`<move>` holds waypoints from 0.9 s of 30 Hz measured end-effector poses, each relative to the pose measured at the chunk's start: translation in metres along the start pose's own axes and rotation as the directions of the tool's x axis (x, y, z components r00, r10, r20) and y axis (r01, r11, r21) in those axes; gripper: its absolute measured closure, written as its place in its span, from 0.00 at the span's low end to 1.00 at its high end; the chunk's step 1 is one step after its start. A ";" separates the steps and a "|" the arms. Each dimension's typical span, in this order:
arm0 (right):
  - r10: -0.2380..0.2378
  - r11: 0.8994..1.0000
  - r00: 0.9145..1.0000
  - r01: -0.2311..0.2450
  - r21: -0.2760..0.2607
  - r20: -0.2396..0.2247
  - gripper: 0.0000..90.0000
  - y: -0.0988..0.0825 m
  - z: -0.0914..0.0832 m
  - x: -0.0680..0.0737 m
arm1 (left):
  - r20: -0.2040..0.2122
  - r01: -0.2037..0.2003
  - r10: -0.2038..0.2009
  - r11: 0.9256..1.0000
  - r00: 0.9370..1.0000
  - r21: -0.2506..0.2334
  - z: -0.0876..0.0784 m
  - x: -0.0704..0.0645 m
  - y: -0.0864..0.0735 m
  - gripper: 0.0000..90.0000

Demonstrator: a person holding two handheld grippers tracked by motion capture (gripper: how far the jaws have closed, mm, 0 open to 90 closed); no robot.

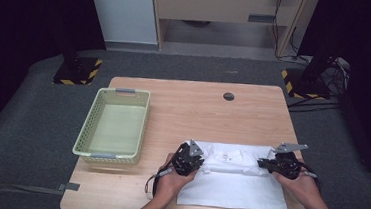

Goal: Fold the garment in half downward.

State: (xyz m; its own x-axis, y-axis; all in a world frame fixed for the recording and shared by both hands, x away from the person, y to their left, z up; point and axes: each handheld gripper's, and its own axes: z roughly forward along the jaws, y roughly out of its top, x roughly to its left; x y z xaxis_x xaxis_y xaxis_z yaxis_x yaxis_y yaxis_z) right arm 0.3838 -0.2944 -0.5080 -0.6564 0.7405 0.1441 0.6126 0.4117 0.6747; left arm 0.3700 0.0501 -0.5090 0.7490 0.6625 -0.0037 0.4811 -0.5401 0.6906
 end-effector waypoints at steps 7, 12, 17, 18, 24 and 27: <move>0.005 1.000 1.000 -0.005 0.018 0.009 0.92 -0.005 0.008 -0.004 | -0.015 0.012 -0.011 1.000 1.000 0.012 0.011 0.005 0.001 0.91; 0.018 1.000 0.999 -0.018 -0.008 0.046 0.89 0.003 0.016 -0.017 | -0.049 0.008 -0.007 1.000 0.999 0.004 0.024 0.014 0.012 0.90; 0.030 0.999 0.996 -0.026 -0.047 0.079 0.87 0.013 0.026 -0.037 | -0.035 0.063 -0.064 0.998 0.997 -0.031 0.039 0.032 0.022 0.90; 0.030 0.998 0.996 -0.025 -0.052 0.080 0.87 0.014 0.027 -0.040 | -0.026 0.072 -0.073 0.997 0.997 -0.035 0.040 0.035 0.023 0.89; 0.018 0.996 0.995 -0.010 -0.085 0.103 0.63 0.021 0.023 -0.046 | -0.042 0.053 -0.054 0.998 0.998 -0.015 0.036 0.041 0.027 0.70; 0.013 0.993 0.995 0.000 -0.122 0.101 0.54 0.031 0.014 -0.047 | -0.052 0.054 -0.055 0.998 0.997 -0.026 0.030 0.042 0.034 0.60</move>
State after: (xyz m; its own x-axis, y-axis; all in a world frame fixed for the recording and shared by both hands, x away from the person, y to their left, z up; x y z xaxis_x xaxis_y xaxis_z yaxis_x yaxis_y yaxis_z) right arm 0.4397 -0.3093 -0.5044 -0.6009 0.7954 0.0791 0.5546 0.3436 0.7578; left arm 0.4314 0.0445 -0.5075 0.6966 0.7174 -0.0037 0.5084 -0.4899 0.7082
